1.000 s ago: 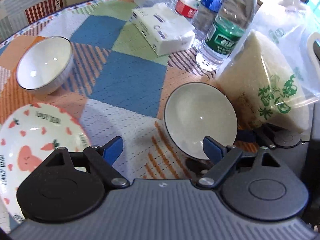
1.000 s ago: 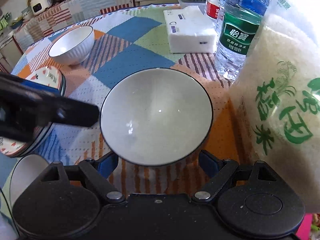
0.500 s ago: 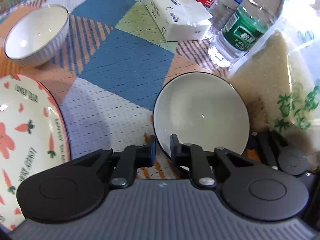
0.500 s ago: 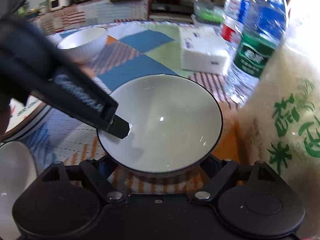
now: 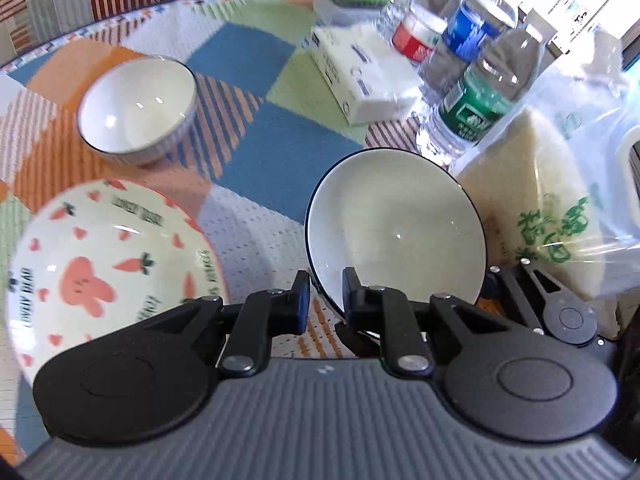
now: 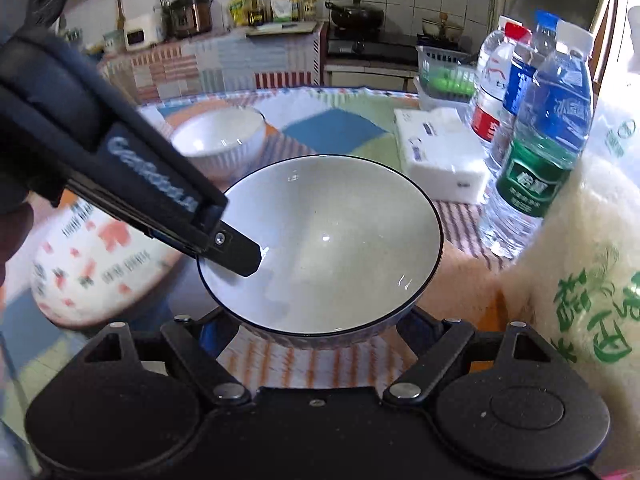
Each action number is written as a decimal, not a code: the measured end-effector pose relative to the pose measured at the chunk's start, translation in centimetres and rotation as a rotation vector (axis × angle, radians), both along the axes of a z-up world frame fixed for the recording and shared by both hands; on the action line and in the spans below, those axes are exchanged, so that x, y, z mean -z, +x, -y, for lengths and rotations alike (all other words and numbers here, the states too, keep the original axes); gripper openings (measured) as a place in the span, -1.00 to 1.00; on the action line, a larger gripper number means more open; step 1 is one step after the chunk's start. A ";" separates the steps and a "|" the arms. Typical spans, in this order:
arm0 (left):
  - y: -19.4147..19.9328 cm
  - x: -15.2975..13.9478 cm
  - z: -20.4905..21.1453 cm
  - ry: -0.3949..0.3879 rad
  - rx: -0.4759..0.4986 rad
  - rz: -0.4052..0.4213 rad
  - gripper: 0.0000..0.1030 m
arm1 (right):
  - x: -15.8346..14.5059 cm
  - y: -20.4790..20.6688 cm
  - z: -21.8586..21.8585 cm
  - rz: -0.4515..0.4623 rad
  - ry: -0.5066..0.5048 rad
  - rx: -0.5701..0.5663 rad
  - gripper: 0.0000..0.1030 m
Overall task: Organize plates and bowls
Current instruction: 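Carry the second bowl onto the first bowl and open the left gripper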
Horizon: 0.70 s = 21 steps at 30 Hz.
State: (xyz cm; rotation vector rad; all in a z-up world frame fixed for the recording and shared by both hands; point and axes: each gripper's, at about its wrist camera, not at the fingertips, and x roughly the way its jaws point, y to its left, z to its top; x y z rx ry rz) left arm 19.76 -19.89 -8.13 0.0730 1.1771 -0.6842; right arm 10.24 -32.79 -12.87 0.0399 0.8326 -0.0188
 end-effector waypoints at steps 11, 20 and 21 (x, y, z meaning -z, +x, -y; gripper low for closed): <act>0.3 -5.0 -3.9 -0.016 -0.015 0.047 -0.71 | -3.9 0.4 -3.2 0.091 -0.045 -0.083 0.72; 2.3 -7.4 -7.1 -0.004 -0.052 0.077 -0.70 | -6.7 2.3 -6.2 0.148 -0.106 -0.177 0.72; 2.8 -7.7 -7.6 -0.003 -0.052 0.076 -0.70 | -6.9 2.8 -6.5 0.149 -0.108 -0.194 0.72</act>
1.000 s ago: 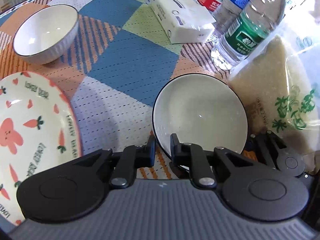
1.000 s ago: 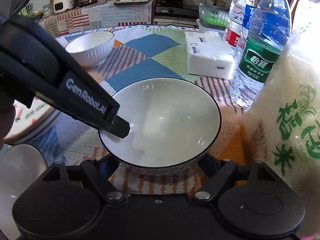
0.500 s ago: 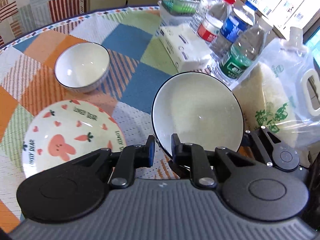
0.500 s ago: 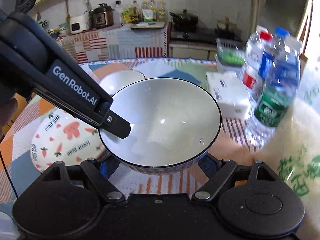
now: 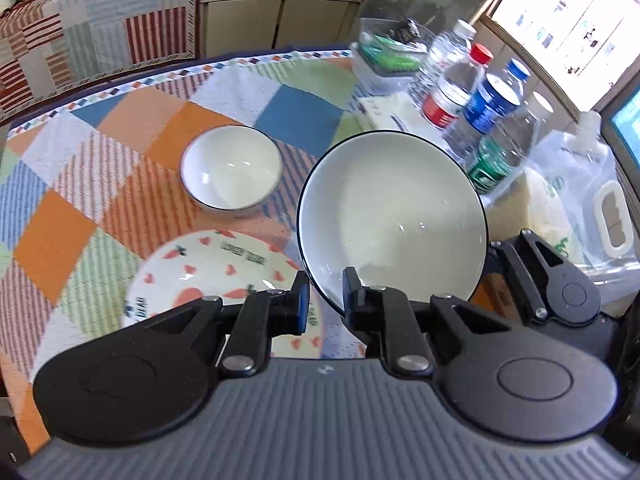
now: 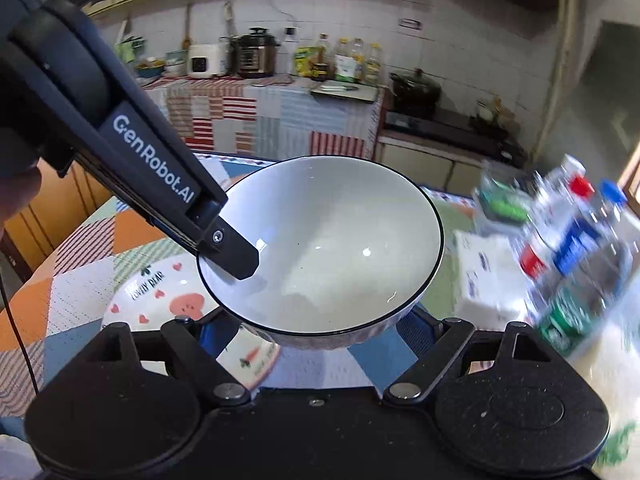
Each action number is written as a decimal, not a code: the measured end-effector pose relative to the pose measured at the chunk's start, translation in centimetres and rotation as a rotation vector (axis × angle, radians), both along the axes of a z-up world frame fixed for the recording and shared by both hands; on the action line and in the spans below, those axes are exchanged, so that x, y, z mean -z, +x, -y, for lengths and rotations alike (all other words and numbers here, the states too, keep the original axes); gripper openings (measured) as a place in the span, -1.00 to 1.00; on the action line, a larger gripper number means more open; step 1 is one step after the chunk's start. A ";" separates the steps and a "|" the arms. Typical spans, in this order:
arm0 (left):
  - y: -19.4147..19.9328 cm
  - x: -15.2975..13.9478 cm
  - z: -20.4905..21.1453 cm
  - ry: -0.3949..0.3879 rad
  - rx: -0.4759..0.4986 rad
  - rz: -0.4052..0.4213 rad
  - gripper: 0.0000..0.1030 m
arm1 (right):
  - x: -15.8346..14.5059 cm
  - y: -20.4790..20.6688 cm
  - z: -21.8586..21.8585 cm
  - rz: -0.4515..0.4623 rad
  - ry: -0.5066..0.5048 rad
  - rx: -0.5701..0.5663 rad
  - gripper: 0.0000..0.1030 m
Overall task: Organize plates and bowls
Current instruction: 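Carry the second bowl onto the first bowl and open the left gripper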
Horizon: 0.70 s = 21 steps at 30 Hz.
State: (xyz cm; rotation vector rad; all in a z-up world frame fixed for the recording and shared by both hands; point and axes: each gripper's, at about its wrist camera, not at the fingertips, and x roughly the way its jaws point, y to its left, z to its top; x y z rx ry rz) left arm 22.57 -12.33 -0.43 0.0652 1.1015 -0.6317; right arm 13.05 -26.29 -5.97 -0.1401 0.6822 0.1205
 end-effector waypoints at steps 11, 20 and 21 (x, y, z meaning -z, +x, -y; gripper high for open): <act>6.4 0.4 -1.7 0.042 -0.062 0.030 -0.70 | -1.0 8.3 -1.5 -0.039 -0.010 -0.151 0.72; 11.4 4.2 -2.0 0.045 -0.117 0.006 -0.70 | 1.2 15.4 -1.4 -0.218 0.075 -0.180 0.72; 12.0 4.6 -2.0 0.046 -0.123 0.002 -0.70 | 1.5 16.0 -1.5 -0.226 0.076 -0.182 0.72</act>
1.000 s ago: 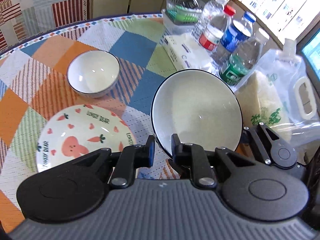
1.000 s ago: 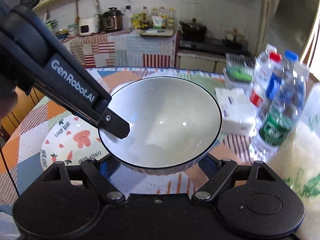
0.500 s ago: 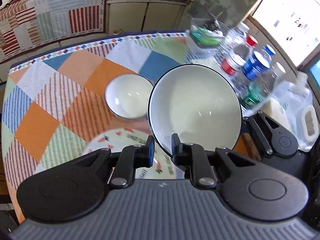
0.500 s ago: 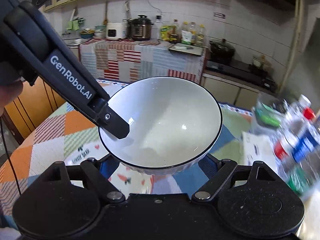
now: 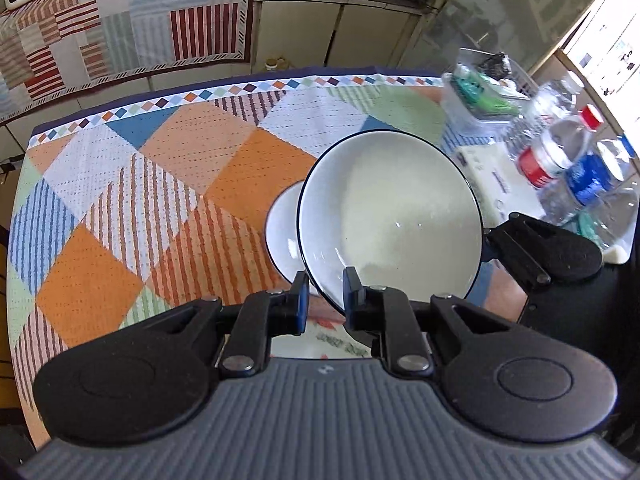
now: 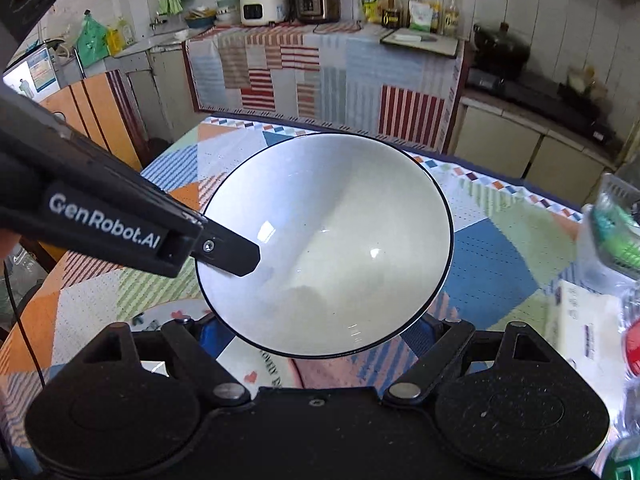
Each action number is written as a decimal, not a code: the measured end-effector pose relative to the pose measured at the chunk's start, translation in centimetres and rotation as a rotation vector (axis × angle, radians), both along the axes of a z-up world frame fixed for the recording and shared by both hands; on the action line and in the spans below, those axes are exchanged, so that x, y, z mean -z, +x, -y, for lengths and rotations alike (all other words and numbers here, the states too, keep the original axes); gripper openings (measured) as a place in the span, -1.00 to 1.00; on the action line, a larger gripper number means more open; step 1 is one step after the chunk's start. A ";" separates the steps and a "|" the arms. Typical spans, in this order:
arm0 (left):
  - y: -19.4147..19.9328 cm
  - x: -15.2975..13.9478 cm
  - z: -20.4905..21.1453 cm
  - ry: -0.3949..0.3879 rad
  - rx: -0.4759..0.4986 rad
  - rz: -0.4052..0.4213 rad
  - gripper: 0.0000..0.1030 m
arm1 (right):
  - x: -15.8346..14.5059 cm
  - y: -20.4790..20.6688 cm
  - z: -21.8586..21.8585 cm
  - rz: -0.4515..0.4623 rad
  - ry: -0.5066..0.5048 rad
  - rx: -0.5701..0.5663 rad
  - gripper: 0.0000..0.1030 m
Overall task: Organize plates and bowls
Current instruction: 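Carry the second bowl onto the first bowl and open the left gripper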
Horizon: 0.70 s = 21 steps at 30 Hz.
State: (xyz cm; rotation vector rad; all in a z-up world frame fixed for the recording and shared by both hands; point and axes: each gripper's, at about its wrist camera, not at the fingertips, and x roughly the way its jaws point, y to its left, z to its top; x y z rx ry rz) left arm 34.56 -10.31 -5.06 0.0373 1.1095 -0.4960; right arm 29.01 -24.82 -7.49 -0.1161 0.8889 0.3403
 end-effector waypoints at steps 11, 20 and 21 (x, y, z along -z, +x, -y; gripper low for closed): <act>2.8 3.1 0.9 0.078 0.033 -0.019 -0.70 | 3.3 4.4 0.4 -0.113 0.021 -0.056 0.73; 3.6 4.9 1.3 0.097 0.011 -0.015 -0.71 | 4.5 5.1 0.4 -0.137 0.028 -0.040 0.71; 3.6 5.1 1.6 0.115 0.015 -0.005 -0.71 | 4.6 5.3 0.2 -0.140 0.013 -0.035 0.71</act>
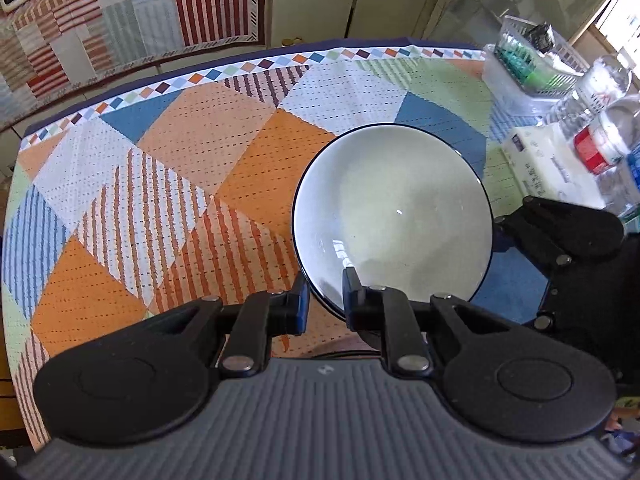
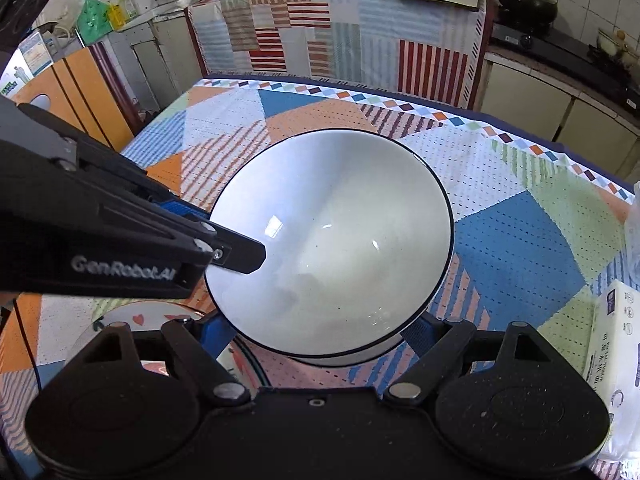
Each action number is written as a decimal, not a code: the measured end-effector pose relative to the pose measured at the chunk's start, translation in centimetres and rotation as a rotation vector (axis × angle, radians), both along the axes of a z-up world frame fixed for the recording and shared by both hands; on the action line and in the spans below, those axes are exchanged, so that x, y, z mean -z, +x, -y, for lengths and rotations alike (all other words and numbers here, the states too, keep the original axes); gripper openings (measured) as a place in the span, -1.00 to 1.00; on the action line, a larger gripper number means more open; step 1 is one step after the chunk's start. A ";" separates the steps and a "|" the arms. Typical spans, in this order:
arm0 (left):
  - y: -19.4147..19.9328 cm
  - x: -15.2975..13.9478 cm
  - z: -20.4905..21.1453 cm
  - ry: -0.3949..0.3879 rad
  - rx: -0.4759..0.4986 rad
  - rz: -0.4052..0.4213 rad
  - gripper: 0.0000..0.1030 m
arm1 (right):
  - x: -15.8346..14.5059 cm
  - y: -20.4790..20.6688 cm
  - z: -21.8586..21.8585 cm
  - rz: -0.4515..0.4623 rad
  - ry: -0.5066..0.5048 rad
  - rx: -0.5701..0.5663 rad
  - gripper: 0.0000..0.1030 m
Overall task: Organize plates and bowls
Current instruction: 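Carry the second bowl onto the first bowl and open the left gripper, then grasp the rim of the third white bowl with the left gripper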
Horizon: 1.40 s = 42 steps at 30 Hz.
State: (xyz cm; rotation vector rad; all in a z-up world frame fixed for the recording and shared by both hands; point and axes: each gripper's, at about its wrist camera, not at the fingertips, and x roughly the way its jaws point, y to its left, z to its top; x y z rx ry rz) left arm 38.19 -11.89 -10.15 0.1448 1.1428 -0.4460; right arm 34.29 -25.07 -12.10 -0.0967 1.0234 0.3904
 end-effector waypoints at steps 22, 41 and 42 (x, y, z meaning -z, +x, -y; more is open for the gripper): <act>-0.7 0.4 0.1 -0.007 -0.038 0.048 -0.63 | -1.4 -2.3 1.6 0.024 -0.025 0.119 0.75; -9.3 -8.0 -3.8 -0.061 0.066 0.100 -0.56 | -8.6 -11.6 2.0 0.210 -0.002 0.227 0.75; -9.9 -8.1 -4.2 -0.053 0.065 0.099 -0.56 | -8.9 -12.2 1.5 0.219 -0.012 0.217 0.75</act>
